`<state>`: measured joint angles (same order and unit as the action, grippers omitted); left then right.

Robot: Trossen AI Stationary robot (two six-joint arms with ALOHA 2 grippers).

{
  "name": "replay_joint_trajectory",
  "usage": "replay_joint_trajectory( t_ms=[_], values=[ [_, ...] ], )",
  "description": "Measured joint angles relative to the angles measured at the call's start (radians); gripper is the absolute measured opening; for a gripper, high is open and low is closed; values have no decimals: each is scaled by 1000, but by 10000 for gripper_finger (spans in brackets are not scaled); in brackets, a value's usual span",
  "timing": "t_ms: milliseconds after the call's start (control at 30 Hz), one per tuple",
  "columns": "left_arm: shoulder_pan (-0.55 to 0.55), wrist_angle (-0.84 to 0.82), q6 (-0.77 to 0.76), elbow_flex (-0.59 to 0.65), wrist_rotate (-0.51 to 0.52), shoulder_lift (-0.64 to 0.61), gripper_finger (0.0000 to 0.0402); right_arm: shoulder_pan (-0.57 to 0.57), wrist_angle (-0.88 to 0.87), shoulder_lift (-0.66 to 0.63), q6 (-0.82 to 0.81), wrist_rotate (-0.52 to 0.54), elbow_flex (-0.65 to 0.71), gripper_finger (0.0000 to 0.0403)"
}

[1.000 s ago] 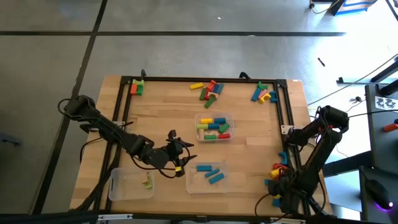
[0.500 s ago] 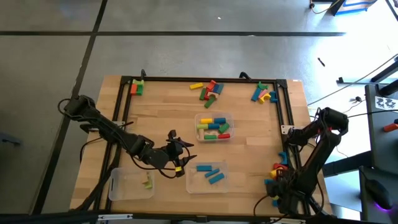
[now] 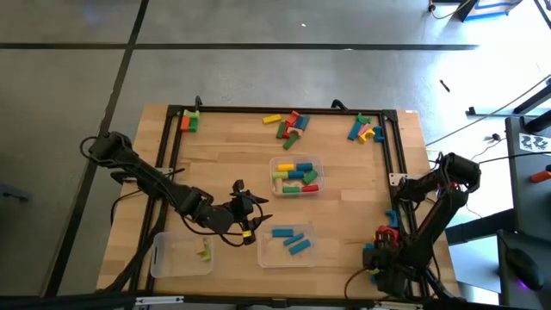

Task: Sort blocks by size
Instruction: Put the red arch block into the bottom left transparent bin

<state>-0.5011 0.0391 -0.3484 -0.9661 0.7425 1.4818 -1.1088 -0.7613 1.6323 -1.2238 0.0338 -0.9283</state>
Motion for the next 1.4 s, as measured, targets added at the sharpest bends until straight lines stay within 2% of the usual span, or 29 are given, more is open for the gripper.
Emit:
replay_joint_trajectory(
  t_ms=[100, 267, 433, 567, 800, 1000, 1233, 1400],
  values=[
    [0, 2, -9, 0, 0, 2, 210, 52, -27, -17, -4, -28, -8, 273],
    [0, 12, -15, 0, 0, 43, 210, 115, -204, -59, 12, -63, -76, 273],
    [-2, 41, -22, 0, 0, 106, 210, 121, -351, -91, 25, -90, -106, 273],
    [-2, 91, -22, 0, 0, 157, 210, 101, -392, -91, 26, -109, -106, 273],
    [-2, 127, -18, 0, 0, 200, 210, 26, -385, -91, 20, -141, -57, 273],
    [-2, 137, -18, 0, 0, 200, 210, -27, -355, -91, 24, -98, -9, 273],
    [0, 137, -14, 0, 0, 200, 210, -30, -287, -90, 25, -50, 36, 272],
    [0, 136, -8, 0, 0, 200, 210, -30, -253, -90, 26, -3, 44, 242]
  ],
)
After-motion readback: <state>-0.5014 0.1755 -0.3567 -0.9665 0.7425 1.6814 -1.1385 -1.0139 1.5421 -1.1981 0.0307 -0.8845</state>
